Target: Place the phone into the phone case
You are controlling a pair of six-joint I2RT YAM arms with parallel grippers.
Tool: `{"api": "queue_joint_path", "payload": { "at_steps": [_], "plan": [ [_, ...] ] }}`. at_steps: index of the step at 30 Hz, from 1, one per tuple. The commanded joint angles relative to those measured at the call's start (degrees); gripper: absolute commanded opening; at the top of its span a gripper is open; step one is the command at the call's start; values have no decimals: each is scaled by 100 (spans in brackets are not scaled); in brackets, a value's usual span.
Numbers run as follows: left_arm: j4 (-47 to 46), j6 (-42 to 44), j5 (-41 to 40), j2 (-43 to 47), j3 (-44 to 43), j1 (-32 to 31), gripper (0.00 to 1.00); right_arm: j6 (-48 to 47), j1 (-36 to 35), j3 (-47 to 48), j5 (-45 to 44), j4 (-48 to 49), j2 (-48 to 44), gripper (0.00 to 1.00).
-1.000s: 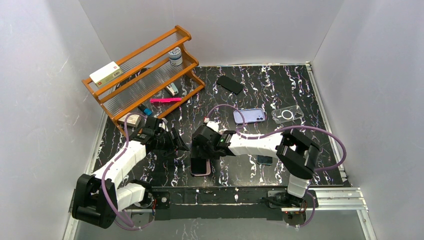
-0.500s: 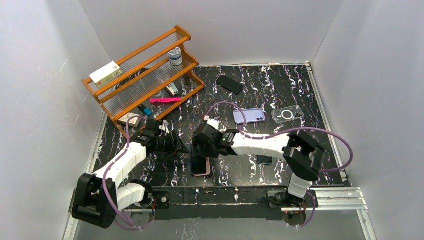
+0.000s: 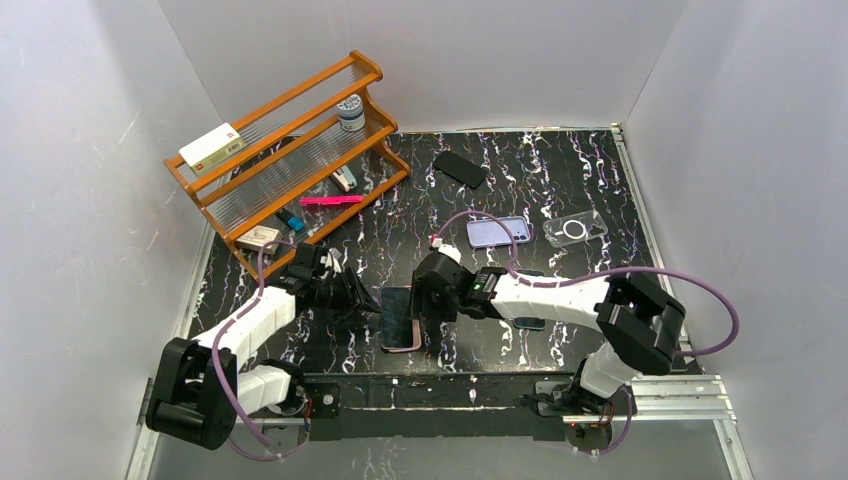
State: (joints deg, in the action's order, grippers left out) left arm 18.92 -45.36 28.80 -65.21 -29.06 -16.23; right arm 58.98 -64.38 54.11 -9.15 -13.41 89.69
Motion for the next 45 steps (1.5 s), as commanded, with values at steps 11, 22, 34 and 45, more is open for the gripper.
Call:
{"api": "queue_joint_path", "payload": {
  "at_steps": [11, 22, 34, 45],
  "plan": [
    [-512, -612, 355, -62, 431, -225, 38, -53, 360, -676, 877, 1033, -46, 54],
    [-584, -753, 247, -134, 523, -421, 34, -22, 416, -752, 1143, 1196, 108, 49],
    [-674, -872, 184, -115, 603, -534, 30, 17, 436, -812, 1152, 1171, 197, 42],
    [-865, -1064, 162, -159, 647, -678, 25, 36, 446, -856, 1367, 1368, 310, 33]
  ]
}}
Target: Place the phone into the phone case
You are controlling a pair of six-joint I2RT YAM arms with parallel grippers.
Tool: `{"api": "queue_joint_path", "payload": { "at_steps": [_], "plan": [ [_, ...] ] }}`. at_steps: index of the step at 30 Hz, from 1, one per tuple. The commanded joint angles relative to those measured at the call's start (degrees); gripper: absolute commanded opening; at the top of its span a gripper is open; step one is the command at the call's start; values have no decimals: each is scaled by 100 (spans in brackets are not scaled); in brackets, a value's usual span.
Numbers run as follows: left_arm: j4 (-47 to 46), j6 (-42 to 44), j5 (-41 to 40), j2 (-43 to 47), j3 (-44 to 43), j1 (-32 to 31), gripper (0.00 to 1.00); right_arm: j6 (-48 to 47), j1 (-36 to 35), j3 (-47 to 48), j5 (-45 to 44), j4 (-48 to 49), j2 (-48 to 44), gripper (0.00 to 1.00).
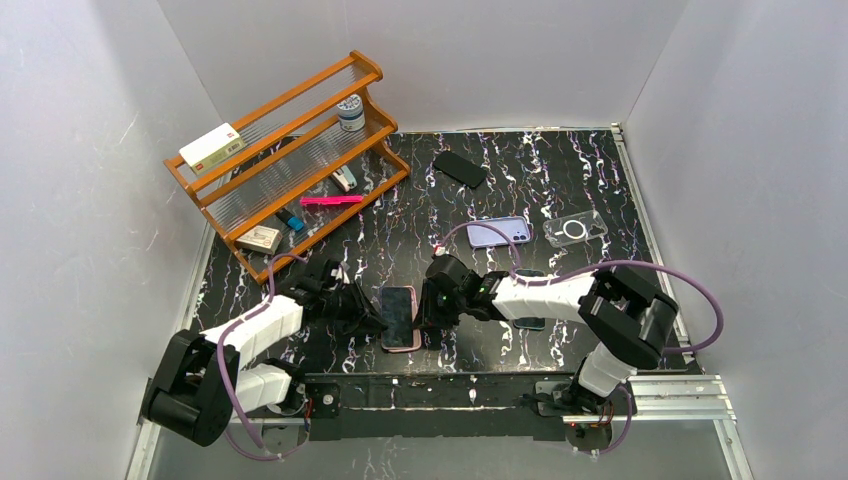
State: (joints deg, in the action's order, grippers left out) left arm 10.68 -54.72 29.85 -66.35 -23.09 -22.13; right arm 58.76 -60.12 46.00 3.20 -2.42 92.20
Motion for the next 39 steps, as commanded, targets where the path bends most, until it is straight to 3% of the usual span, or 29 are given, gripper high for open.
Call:
{"api": "queue_joint_path", "payload": {
  "at_steps": [1, 23, 33, 39],
  "plan": [
    [-56, -153, 49, -52, 58, -104, 25, 69, 22, -40, 156, 356, 73, 33],
    [-591, -971, -366, -107, 167, -854, 12, 276, 23, -173, 381, 768, 100, 31],
    [745, -97, -1063, -309, -791, -757, 32, 227, 267, -457, 46, 611, -483, 43],
    [831, 116, -1173, -302, -943, -428, 33, 93, 442, -529, 169, 905, -535, 46]
  ]
}}
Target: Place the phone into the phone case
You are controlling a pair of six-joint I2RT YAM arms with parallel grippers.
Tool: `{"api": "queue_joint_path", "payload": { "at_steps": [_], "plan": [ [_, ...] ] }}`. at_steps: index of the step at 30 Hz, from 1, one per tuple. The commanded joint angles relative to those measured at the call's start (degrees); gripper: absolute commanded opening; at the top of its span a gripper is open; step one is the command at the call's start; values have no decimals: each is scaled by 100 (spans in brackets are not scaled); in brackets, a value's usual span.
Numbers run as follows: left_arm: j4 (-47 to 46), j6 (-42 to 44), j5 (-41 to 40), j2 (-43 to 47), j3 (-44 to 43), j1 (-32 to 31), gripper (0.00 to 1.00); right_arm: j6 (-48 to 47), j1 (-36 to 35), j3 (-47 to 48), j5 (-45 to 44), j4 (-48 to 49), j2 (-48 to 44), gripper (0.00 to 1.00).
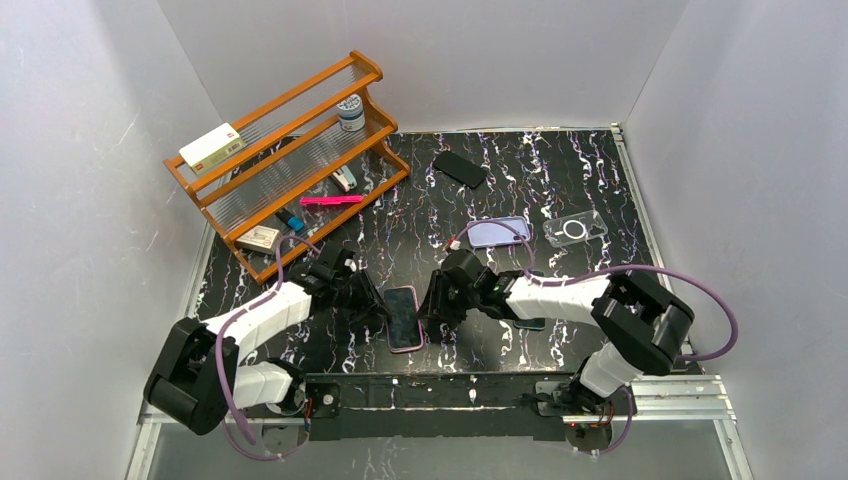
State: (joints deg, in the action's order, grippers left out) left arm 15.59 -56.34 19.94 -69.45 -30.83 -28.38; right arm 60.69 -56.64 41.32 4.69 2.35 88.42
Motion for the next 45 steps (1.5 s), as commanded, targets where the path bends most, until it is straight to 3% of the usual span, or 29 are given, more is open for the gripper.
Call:
{"api": "queue_joint_path", "payload": {
  "at_steps": [1, 7, 23, 34, 45],
  "plan": [
    [294, 319, -180, -8, -182, 224, 33, -134, 103, -63, 24, 495, -146, 47],
    [-24, 477, 18, -323, -169, 237, 32, -175, 269, -59, 223, 783, 39, 48],
    [-607, 327, 364, -482, 294, 245, 13, -108, 288, 35, 740, 1356, 720, 48],
    [-997, 69, 866, -408, 668, 368, 7, 479, 415, -494, 1487, 3609, 676, 49],
    [-1251, -171, 1059, -273, 872, 412, 7, 846, 431, -812, 1742, 4784, 711, 49]
  ]
}}
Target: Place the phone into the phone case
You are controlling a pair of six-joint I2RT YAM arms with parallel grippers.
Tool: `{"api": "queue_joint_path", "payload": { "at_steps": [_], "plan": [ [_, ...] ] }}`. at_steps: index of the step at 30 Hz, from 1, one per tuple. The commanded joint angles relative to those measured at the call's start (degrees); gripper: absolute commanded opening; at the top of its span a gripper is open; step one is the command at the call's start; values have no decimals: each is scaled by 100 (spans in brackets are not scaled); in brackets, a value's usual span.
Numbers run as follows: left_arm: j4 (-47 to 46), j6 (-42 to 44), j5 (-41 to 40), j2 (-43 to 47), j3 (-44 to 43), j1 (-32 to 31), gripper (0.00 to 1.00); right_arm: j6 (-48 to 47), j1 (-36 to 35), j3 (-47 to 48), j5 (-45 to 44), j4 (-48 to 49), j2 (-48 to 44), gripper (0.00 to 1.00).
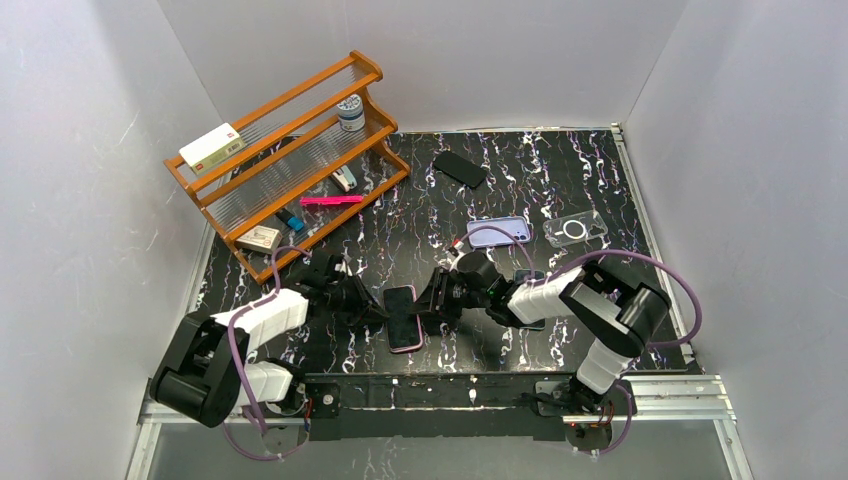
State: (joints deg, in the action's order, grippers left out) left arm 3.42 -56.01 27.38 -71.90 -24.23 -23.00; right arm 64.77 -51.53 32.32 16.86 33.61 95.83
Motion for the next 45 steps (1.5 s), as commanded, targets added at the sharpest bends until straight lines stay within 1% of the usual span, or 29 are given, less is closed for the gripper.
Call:
{"api": "queue_joint_path", "payload": {
  "at_steps": [1, 4, 9, 11, 14, 19, 23, 26, 28, 30, 32, 33, 37, 38, 41, 42, 45],
  "plan": [
    [-34, -212, 309, 0, 216, -125, 7, 474, -83, 64, 556, 1762, 5, 49],
    [-50, -251, 332, 42, 225, -125, 7, 619, -85, 9, 635, 2088, 124, 49],
    [-96, -297, 353, 86, 278, -125, 8, 701, -85, 43, 732, 2186, 286, 49],
    [-99, -297, 351, 88, 285, -128, 8, 699, -83, 38, 712, 2127, 287, 48],
    [-100, -295, 339, 88, 279, -125, 8, 617, -86, 71, 680, 1911, 306, 44],
    [-77, -297, 328, 167, 247, -125, 9, 553, -79, 65, 709, 1861, 374, 33],
    [93, -168, 276, 329, 50, -112, 11, 362, -7, 65, 707, 1808, 238, 18],
    [349, 73, 241, 447, -232, -63, 20, 180, 97, 77, 788, 1701, 39, 10],
    [627, 288, 181, 550, -508, -12, 31, 63, 205, 87, 914, 1614, -122, 5],
    [958, 527, 71, 670, -800, 57, 44, -36, 343, 62, 1064, 1546, -318, 1],
    [1217, 720, -33, 811, -1056, 125, 57, -113, 490, 26, 1186, 1475, -533, 1],
    [1288, 790, -55, 885, -1157, 163, 65, -148, 569, 13, 1277, 1433, -641, 1],
    [1149, 868, 120, 1216, -1369, 286, 83, -232, 868, 0, 1701, 1375, -1027, 1],
    [1078, 786, 228, 1286, -1400, 333, 87, -236, 937, -5, 1829, 1402, -1125, 1],
    [26, 91, 936, 1400, -1343, 501, 93, -239, 1091, -22, 2111, 1432, -1460, 1],
    [-193, -25, 1082, 1387, -1389, 514, 94, -245, 1134, -17, 2188, 1422, -1549, 1],
    [-311, 100, 1327, 1350, -1679, 515, 96, -195, 1213, -14, 2357, 1474, -1783, 1]
  ]
}}
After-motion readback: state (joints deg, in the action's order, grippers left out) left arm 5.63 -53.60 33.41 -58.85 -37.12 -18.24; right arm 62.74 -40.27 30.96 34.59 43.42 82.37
